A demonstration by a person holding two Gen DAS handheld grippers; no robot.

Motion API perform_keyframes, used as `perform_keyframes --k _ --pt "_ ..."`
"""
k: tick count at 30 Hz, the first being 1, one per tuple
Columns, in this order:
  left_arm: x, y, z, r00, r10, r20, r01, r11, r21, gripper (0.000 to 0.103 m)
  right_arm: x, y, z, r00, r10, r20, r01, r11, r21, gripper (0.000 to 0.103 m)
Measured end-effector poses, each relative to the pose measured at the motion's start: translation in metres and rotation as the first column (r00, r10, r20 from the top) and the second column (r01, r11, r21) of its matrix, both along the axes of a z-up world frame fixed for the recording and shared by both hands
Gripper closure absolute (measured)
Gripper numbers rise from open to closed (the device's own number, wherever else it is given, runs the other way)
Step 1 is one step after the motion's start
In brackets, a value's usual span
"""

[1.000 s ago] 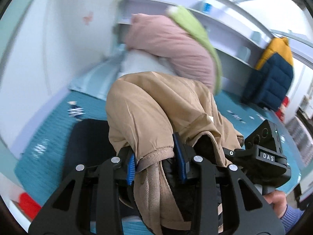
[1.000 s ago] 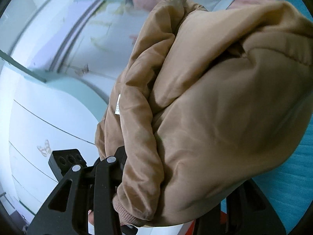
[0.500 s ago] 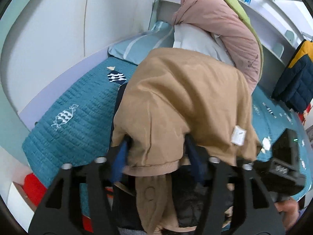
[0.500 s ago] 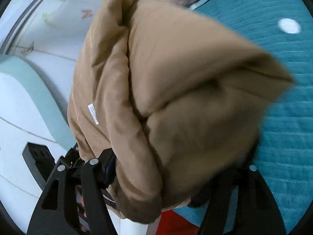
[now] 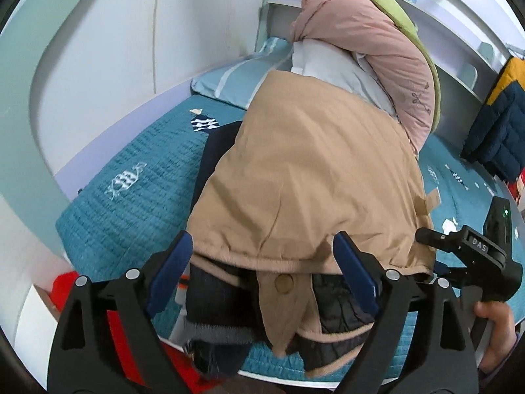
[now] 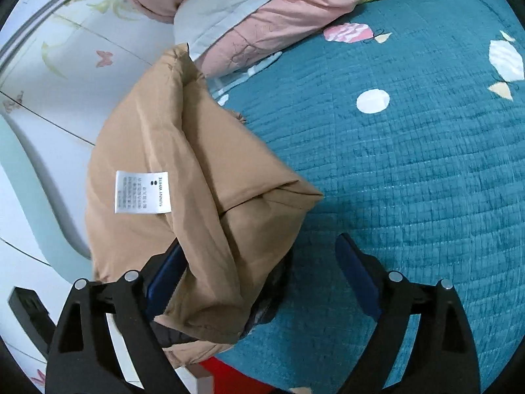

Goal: Fold large clothes
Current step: 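Lower the folded tan jacket onto the quilt and open both tools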

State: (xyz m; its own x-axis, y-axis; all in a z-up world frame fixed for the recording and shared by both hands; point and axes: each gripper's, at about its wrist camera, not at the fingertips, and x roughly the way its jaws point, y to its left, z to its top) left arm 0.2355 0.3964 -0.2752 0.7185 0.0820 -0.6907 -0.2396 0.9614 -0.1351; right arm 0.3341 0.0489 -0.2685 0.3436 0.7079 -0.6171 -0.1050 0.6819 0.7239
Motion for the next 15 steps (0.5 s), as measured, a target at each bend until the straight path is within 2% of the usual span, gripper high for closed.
perform_keyframes --k 3,7,11,15 --pt "-0.013 -0.002 0.005 0.999 0.053 -0.009 -0.053 0.999 0.000 0.014 -0.016 -0.002 0.020 0.999 0.023 0.043 -0.023 1.000 -0.019 0.017" --pt "-0.037 -0.018 0.022 0.992 0.125 -0.011 -0.124 0.991 0.057 0.012 -0.028 -0.018 0.033 0.991 0.076 0.111 -0.063 0.992 -0.112 0.017" --pt "-0.064 -0.058 0.052 0.987 0.162 0.007 -0.161 0.974 0.159 0.010 -0.054 -0.049 0.060 0.971 0.144 0.189 -0.098 0.968 -0.233 0.017" --pt "-0.089 -0.115 0.083 0.989 0.142 0.047 -0.149 0.963 0.223 0.006 -0.084 -0.083 0.089 0.953 0.177 0.246 -0.091 0.941 -0.326 0.017"
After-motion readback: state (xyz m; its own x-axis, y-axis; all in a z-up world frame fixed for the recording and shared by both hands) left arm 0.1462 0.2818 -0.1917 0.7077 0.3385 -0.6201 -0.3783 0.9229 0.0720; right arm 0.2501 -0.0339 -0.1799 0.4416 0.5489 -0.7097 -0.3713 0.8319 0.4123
